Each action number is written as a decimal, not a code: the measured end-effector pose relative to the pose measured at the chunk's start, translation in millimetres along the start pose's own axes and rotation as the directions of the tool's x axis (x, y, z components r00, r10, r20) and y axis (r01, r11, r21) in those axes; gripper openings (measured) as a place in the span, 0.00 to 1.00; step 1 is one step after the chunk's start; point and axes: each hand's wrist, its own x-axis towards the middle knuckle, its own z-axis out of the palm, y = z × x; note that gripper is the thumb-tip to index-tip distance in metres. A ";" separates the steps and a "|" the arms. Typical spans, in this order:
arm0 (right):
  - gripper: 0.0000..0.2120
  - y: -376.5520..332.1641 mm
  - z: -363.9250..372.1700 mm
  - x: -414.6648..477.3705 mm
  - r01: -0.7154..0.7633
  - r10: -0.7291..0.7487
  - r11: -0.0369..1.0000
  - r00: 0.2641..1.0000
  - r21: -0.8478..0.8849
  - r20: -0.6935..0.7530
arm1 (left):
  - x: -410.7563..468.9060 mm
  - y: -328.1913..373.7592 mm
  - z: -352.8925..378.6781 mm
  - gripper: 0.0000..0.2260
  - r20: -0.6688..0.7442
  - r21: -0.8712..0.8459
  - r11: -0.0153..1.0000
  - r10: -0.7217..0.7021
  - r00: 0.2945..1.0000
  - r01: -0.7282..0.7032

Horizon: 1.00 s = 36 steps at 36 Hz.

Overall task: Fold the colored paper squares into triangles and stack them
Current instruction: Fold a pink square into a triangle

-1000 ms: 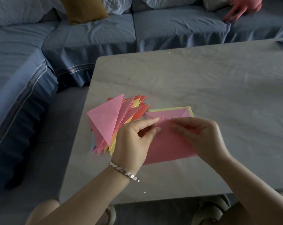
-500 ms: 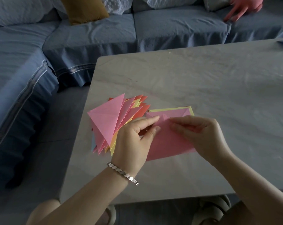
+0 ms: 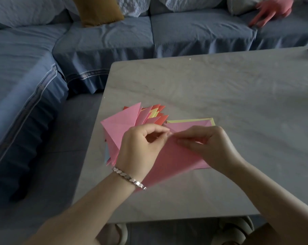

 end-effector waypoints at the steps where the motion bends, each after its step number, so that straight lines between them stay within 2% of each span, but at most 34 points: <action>1: 0.17 0.0 1.0 3.0 0.005 -0.003 0.999 0.999 -0.052 0.038 | 0.2 -2.6 -2.8 0.03 0.029 0.020 1.000 -0.020 0.999 0.019; 3: 0.17 -0.3 3.6 10.0 0.010 0.009 0.986 0.993 -0.166 0.115 | 0.9 -10.4 -8.5 0.05 0.104 0.064 0.994 -0.091 0.990 0.084; 6: 0.11 0.0 13.3 21.1 0.084 -0.012 0.942 0.976 -0.324 0.219 | -0.7 -26.5 -14.1 0.09 0.143 0.109 0.975 -0.206 0.968 0.192; 9: 0.09 6.7 29.1 25.1 0.155 -0.098 0.896 0.983 -0.416 0.154 | -3.8 -44.6 -13.9 0.09 0.080 0.056 0.938 -0.345 0.935 0.341; 11: 0.10 15.8 43.8 22.7 0.190 -0.149 0.865 0.981 -0.465 0.124 | -5.5 -59.4 -12.5 0.10 0.031 0.013 0.885 -0.466 0.884 0.466; 13: 0.13 27.6 60.6 16.6 0.226 -0.135 0.835 0.968 -0.501 0.212 | -7.9 -75.4 -11.4 0.07 -0.020 0.004 0.839 -0.544 0.839 0.545; 16: 0.19 45.4 83.6 5.3 0.265 -0.044 0.775 0.928 -0.573 0.370 | -11.9 -95.7 -11.5 0.03 -0.133 0.055 0.828 -0.548 0.826 0.559; 18: 0.21 58.5 93.7 0.6 0.287 -0.004 0.740 0.906 -0.608 0.423 | -13.9 -105.9 -12.4 0.03 -0.192 0.113 0.823 -0.531 0.825 0.556; 21: 0.26 72.8 100.7 -6.7 0.314 0.028 0.691 0.889 -0.651 0.458 | -15.5 -117.0 -12.9 0.04 -0.220 0.113 0.810 -0.545 0.809 0.576; 24: 0.20 79.1 98.3 -9.8 0.279 0.055 0.669 0.906 -0.689 0.420 | -17.7 -125.9 -13.1 0.04 -0.216 0.129 0.804 -0.549 0.808 0.581; 31: 0.25 87.9 88.5 15.7 0.066 0.261 0.542 0.934 -0.838 0.243 | -22.2 -131.9 -11.3 0.04 -0.243 0.144 0.797 -0.545 0.802 0.586; 36: 0.25 87.0 85.1 44.0 0.023 0.291 0.494 0.938 -0.869 0.190 | -22.4 -135.5 -11.9 0.05 -0.238 0.160 0.807 -0.528 0.815 0.569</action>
